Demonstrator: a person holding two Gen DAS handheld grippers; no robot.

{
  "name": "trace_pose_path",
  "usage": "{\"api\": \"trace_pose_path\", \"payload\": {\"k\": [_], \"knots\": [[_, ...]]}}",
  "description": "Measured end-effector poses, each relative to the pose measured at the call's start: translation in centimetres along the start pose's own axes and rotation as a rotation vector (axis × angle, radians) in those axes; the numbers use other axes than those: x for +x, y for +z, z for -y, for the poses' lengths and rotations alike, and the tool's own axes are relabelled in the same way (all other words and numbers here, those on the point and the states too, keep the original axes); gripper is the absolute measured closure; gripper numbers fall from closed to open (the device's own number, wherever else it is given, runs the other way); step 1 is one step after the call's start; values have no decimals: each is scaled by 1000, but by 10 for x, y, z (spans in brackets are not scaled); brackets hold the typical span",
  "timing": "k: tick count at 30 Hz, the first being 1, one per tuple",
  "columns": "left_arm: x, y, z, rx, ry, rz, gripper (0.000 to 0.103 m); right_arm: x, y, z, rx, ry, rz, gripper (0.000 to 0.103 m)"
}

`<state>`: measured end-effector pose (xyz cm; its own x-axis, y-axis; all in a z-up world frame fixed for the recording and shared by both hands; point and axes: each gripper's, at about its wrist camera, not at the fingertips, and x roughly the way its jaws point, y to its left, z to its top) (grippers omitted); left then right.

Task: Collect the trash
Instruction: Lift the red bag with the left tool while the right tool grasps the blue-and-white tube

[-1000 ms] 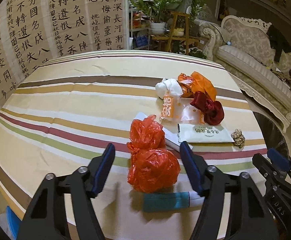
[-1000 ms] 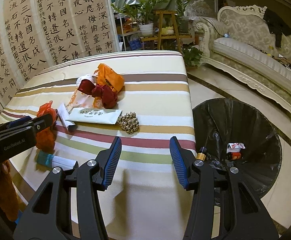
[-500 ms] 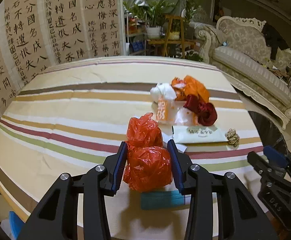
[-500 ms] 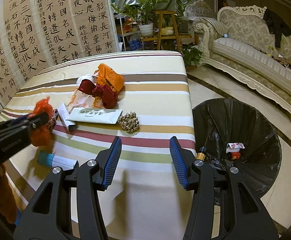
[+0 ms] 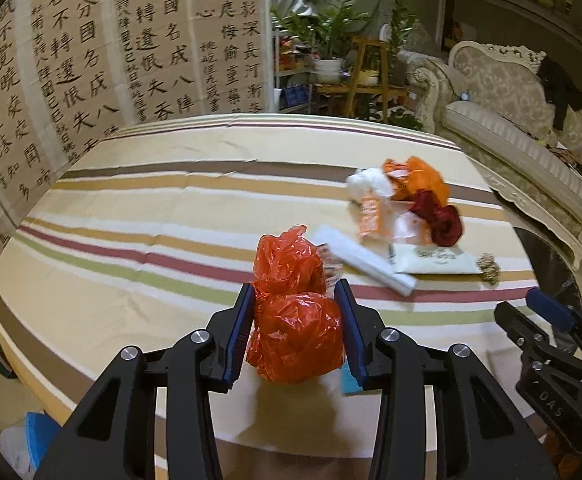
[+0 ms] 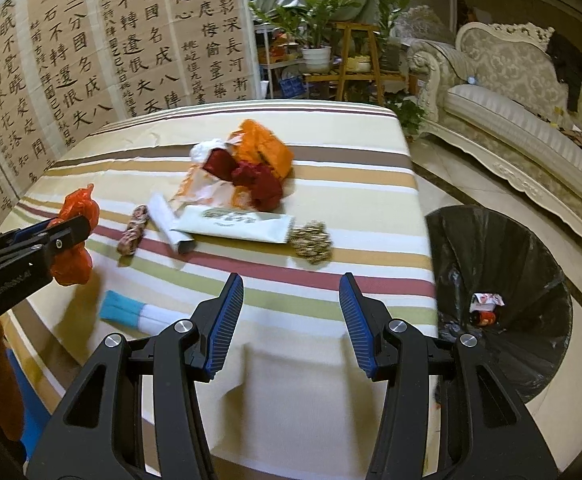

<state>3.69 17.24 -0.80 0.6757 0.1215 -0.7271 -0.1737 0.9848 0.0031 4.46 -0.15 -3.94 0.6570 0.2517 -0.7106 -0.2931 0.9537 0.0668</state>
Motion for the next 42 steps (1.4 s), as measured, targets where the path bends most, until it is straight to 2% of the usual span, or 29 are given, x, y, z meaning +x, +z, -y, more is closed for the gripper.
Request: {"api": "trace_pose_path", "payload": {"k": [14, 21, 28, 35, 42], "knots": [[-1, -12, -43, -71, 42, -8, 62, 10, 1, -48, -100, 74, -37, 54], [0, -17, -55, -96, 45, -17, 62, 23, -3, -54, -118, 106, -118, 54], [-1, -23, -62, -111, 46, -24, 62, 14, -13, -65, -155, 116, -128, 54], [-8, -25, -67, -120, 48, -15, 62, 2, -14, -73, -167, 162, -118, 54], [-12, -31, -73, -129, 61, -16, 62, 5, -25, -94, -257, 177, -141, 54]]}}
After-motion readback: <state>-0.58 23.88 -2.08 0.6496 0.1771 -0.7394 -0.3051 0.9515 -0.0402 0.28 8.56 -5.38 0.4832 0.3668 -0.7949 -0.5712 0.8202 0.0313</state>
